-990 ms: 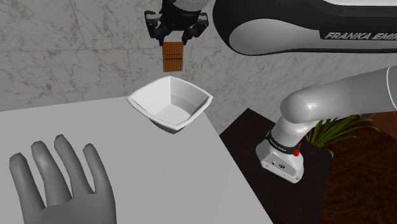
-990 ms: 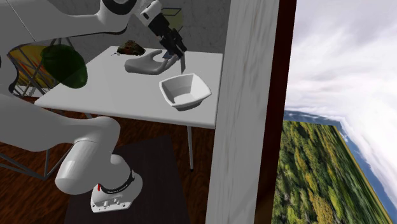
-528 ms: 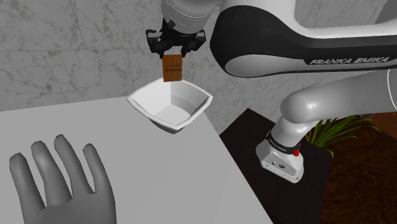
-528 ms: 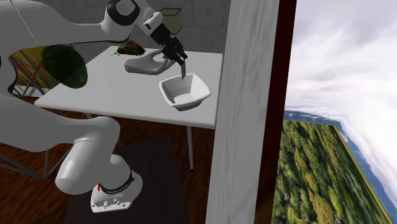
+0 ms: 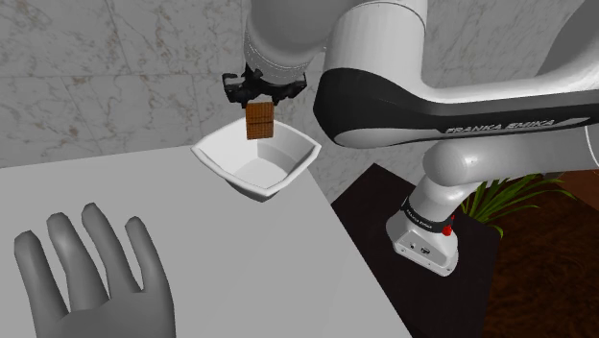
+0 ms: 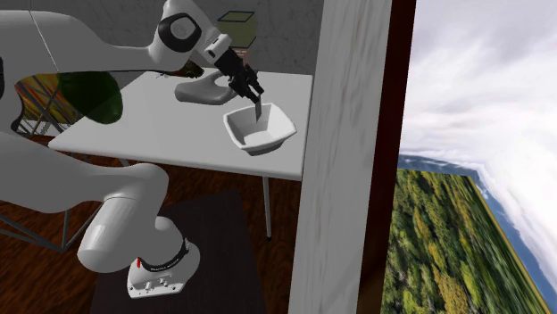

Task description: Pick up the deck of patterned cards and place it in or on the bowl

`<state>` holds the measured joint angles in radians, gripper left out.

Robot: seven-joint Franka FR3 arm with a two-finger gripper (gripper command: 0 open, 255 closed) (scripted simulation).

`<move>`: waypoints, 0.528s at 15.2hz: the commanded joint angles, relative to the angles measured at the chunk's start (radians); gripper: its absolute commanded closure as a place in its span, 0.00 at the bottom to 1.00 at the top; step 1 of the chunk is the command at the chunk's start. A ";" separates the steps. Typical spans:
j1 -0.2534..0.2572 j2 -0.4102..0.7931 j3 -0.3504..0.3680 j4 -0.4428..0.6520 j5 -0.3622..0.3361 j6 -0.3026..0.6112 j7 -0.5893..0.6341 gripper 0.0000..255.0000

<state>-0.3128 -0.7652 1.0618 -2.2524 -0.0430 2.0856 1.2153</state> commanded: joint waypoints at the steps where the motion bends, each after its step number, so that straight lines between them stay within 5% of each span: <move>1: 0.000 -0.001 0.014 -0.021 0.003 0.020 0.013 1.00; 8: -0.003 0.000 0.029 -0.040 0.006 0.041 0.025 1.00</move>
<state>-0.3158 -0.7656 1.0902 -2.2926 -0.0372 2.1267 1.2396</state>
